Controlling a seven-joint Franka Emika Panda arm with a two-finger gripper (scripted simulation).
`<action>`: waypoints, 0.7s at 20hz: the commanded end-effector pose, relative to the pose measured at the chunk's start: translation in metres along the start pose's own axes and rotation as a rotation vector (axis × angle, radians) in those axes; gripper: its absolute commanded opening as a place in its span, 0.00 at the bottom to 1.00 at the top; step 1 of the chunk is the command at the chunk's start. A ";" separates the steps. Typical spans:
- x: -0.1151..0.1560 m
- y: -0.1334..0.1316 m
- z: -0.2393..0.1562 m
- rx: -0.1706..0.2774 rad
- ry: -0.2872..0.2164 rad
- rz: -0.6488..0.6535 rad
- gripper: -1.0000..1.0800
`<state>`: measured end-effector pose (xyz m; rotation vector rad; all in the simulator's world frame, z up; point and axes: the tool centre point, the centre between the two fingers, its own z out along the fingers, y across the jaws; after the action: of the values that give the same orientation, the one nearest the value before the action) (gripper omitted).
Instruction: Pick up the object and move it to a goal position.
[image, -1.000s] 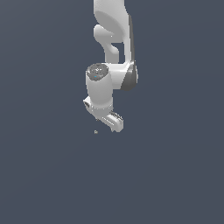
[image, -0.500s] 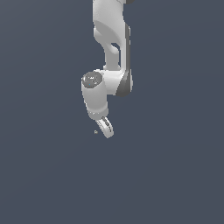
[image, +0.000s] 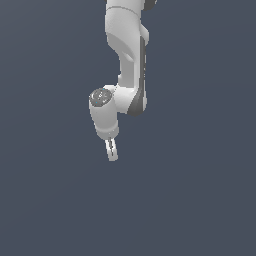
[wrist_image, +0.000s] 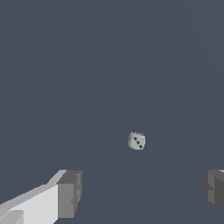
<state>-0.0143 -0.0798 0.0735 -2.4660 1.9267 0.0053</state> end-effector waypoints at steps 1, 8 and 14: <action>0.004 0.003 0.005 -0.002 0.003 0.060 0.96; 0.011 0.007 0.013 -0.006 0.009 0.159 0.96; 0.012 0.008 0.014 -0.007 0.010 0.174 0.96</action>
<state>-0.0195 -0.0935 0.0591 -2.2978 2.1424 0.0008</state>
